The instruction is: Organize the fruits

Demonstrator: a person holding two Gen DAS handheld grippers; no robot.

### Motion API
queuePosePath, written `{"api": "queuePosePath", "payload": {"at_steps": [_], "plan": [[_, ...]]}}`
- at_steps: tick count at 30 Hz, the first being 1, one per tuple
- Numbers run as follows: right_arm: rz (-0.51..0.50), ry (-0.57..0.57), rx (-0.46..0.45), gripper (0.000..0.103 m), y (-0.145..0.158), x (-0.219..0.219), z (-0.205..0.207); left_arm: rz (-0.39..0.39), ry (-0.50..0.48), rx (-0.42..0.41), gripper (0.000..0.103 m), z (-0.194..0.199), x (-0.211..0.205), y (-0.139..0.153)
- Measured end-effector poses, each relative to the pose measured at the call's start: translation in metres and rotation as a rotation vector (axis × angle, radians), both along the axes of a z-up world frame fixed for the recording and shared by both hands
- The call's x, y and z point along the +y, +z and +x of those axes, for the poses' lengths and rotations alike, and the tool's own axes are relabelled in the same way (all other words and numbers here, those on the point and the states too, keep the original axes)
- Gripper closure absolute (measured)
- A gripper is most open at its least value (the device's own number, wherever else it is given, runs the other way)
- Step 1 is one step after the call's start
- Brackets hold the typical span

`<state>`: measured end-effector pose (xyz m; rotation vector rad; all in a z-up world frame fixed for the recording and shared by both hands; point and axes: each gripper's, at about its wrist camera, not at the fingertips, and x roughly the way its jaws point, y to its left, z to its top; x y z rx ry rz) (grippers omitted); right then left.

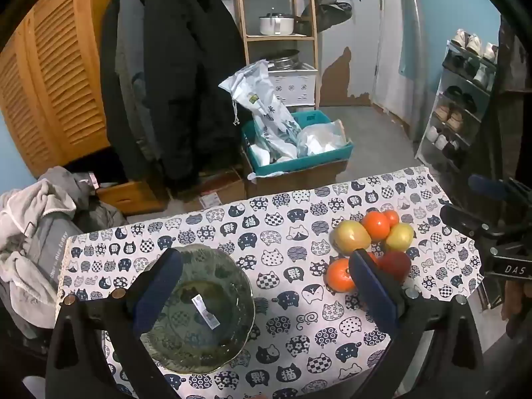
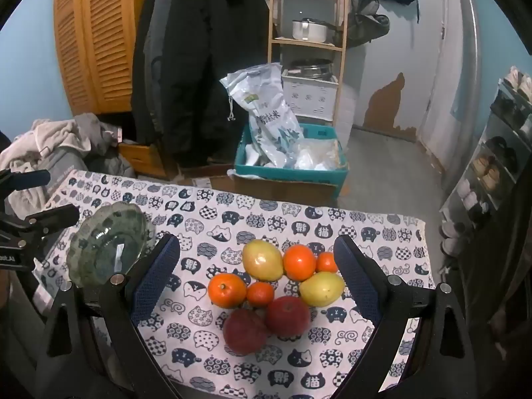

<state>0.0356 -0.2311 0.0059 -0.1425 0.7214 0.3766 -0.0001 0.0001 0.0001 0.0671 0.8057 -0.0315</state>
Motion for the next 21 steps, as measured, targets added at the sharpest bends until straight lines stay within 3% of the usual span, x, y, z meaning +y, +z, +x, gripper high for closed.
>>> {"api": "queuePosePath", "payload": {"at_steps": [21], "plan": [[-0.008, 0.008, 0.002, 0.011, -0.0010, 0.0050, -0.0018, -0.024, -0.020, 0.000, 0.002, 0.0009, -0.0013, 0.0018]]}}
